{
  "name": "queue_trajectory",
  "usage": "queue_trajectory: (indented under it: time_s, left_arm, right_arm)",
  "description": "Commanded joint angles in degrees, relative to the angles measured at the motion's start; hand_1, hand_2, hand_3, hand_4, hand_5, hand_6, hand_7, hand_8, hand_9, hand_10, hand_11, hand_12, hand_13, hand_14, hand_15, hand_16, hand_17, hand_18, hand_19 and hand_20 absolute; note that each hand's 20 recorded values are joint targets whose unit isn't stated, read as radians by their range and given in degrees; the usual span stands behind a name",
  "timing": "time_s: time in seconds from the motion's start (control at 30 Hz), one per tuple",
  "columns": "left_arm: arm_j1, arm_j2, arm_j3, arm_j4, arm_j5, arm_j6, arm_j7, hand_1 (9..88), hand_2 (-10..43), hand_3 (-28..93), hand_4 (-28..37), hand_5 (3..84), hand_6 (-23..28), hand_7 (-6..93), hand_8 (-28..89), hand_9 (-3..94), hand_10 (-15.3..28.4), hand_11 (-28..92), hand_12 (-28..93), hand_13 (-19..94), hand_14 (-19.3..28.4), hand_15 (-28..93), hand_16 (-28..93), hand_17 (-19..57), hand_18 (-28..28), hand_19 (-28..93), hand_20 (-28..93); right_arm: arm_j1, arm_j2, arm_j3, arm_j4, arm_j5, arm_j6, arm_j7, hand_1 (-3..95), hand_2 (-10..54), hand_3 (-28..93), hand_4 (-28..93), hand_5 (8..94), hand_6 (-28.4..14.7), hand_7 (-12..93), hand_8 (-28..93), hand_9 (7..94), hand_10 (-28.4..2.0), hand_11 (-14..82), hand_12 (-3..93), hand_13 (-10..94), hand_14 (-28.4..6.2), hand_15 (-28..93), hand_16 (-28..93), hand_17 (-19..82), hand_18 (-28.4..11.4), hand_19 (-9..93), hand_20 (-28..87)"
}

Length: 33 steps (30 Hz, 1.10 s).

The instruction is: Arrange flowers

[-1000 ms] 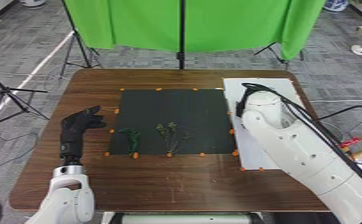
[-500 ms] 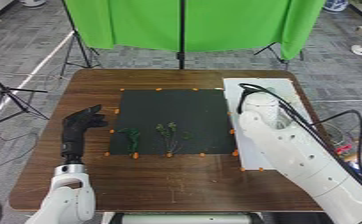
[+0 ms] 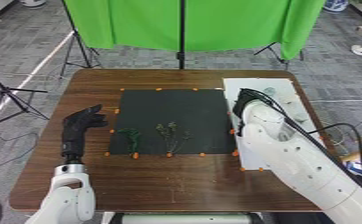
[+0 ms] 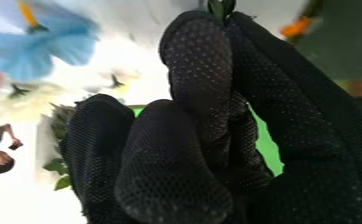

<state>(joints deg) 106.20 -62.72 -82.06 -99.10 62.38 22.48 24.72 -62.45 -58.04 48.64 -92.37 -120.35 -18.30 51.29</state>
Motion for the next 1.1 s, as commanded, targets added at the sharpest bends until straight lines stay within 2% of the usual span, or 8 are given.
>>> queue_trajectory:
  time_s: [0.03,0.33,0.37,0.6,0.93,1.1]
  left_arm:
    - [2.65,-1.22,0.36,-0.01,0.18,0.18,-0.88,29.7,3.3,58,-19.3,62.8,8.2,8.0,-5,64.0,17.2,23,14,60,20.9,40,-3,18.3,23.7,61,21]
    - [4.08,-0.80,-0.58,-0.97,0.37,1.01,-1.09,29.7,3.2,58,-19.4,62.9,8.3,8.0,-5,64.0,17.2,23,14,60,21.0,40,-3,18.3,23.7,61,21]
    - [3.89,-0.75,-0.53,-0.87,0.37,0.89,-1.03,29.7,3.2,58,-19.4,62.9,8.3,8.0,-5,64.0,17.1,23,14,60,21.0,40,-3,18.3,23.7,61,21]
    - [3.87,-0.73,-0.48,-0.83,0.46,1.00,-1.03,29.6,3.2,58,-19.3,62.9,8.3,7.9,-5,64.1,17.1,23,14,60,21.0,40,-3,18.3,23.7,61,21]
    - [3.55,-0.17,-0.13,-0.86,-0.11,1.72,-0.40,29.2,2.8,59,-19.6,62.8,8.3,7.8,-5,64.0,17.1,23,14,60,21.0,40,-3,18.2,23.8,61,21]
    - [3.75,-0.35,-0.26,-0.86,-0.09,1.68,-0.37,28.6,3.0,59,-20.3,62.8,8.3,7.8,-5,64.0,17.1,23,14,60,21.1,40,-3,18.2,23.8,61,21]
  right_arm:
    - [1.64,3.00,1.62,-6.91,2.75,2.73,-0.93,52.0,-9.5,60,11,81.9,-4.0,33,27,93.2,-10.4,48.9,28.7,94,-0.8,73,21,76,-12.4,93,57]
    - [-4.36,3.49,1.28,-14.69,7.47,6.00,0.59,52.5,-9.5,60,11,81.9,-4.3,33,26,93.2,-10.8,49.1,28.3,94,-0.4,73,21,76,-12.0,93,57]
    - [-5.41,3.31,1.30,-15.21,7.44,6.11,0.88,52.6,-9.5,59,11,81.9,-4.3,33,26,93.2,-10.8,49.1,28.2,94,-0.3,73,21,76,-11.9,93,56]
    - [-8.94,-0.43,1.04,-14.40,9.19,8.80,2.40,52.8,-9.5,59,11,81.9,-4.5,33,26,93.1,-10.7,49.1,27.9,94,-0.1,73,20,77,-11.8,93,56]
    - [-6.34,-4.30,-3.98,-12.85,10.99,10.56,1.15,52.9,-9.5,59,12,81.8,-4.6,33,26,93.0,-10.7,49.2,27.6,94,0.0,73,20,77,-11.3,93,55]
    - [-6.08,-4.59,-4.47,-12.55,10.42,10.49,0.38,52.9,-9.5,59,11,81.6,-4.5,34,26,93.0,-10.6,49.2,27.5,94,-0.1,73,20,77,-11.3,93,55]
